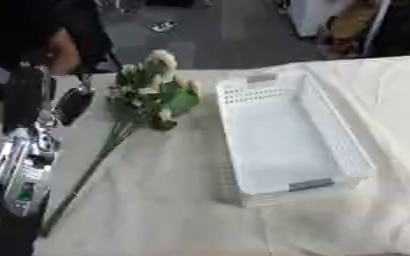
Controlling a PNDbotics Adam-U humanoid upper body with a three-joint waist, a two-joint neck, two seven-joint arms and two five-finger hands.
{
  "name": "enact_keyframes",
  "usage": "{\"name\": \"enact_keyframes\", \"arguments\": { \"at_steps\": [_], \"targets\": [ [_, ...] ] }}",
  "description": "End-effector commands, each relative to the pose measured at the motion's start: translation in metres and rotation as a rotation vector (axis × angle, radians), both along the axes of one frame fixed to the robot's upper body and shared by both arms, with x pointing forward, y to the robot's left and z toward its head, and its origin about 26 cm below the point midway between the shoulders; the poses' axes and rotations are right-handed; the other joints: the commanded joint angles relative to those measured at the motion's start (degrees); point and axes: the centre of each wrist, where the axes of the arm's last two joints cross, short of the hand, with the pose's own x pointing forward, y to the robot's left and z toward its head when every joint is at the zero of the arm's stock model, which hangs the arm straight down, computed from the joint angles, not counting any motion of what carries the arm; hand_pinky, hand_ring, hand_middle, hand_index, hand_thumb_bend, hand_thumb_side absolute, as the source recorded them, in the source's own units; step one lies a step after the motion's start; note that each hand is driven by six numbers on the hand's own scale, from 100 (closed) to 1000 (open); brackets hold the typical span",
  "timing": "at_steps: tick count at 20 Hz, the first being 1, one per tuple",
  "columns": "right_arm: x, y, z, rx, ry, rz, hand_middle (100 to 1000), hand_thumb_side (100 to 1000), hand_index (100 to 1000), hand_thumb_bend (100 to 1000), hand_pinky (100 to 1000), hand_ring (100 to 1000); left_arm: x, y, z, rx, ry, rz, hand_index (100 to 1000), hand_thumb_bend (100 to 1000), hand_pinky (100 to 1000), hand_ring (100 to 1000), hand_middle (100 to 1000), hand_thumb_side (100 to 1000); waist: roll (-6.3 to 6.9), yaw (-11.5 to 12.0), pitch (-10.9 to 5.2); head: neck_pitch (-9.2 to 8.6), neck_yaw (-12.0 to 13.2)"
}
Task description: Pick up objects on the table and place them in the box.
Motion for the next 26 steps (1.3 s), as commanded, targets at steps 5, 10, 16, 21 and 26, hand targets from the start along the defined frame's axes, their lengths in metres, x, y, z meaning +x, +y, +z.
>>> {"name": "enact_keyframes", "arguments": {
  "at_steps": [5, 10, 16, 21, 26],
  "targets": [
    [-0.002, -0.001, 0.009, -0.024, -0.026, -0.002, 834, 492, 937, 100, 706, 769, -0.004, -0.002, 0.008, -0.008, 0.053, 0.02, 893, 370, 664, 702, 797, 542, -0.29, 0.2, -0.22, -0.07, -1.0],
    [-0.002, -0.001, 0.009, -0.026, -0.024, -0.002, 834, 493, 938, 100, 706, 769, -0.002, -0.005, 0.001, -0.127, 0.05, -0.041, 885, 323, 639, 695, 810, 700, -0.32, 0.0, -0.2, -0.07, -0.9],
    [-0.002, 0.0, 0.01, -0.042, -0.016, 0.009, 834, 494, 938, 100, 705, 769, -0.004, 0.036, -0.017, -0.427, 0.194, -0.149, 891, 372, 718, 752, 846, 849, 0.54, -0.9, -0.62, -0.07, -0.8],
    [-0.002, 0.0, 0.011, -0.056, -0.011, 0.016, 834, 494, 939, 100, 705, 769, -0.008, 0.063, -0.019, -0.522, 0.313, -0.152, 882, 388, 745, 758, 845, 886, 1.09, -1.3, -0.86, -0.07, -1.2],
    [-0.002, 0.0, 0.011, -0.057, -0.01, 0.018, 834, 494, 939, 100, 705, 769, -0.008, 0.067, -0.019, -0.535, 0.334, -0.151, 884, 380, 757, 764, 845, 891, 1.18, -1.4, -0.93, -0.07, -1.5]
  ]
}}
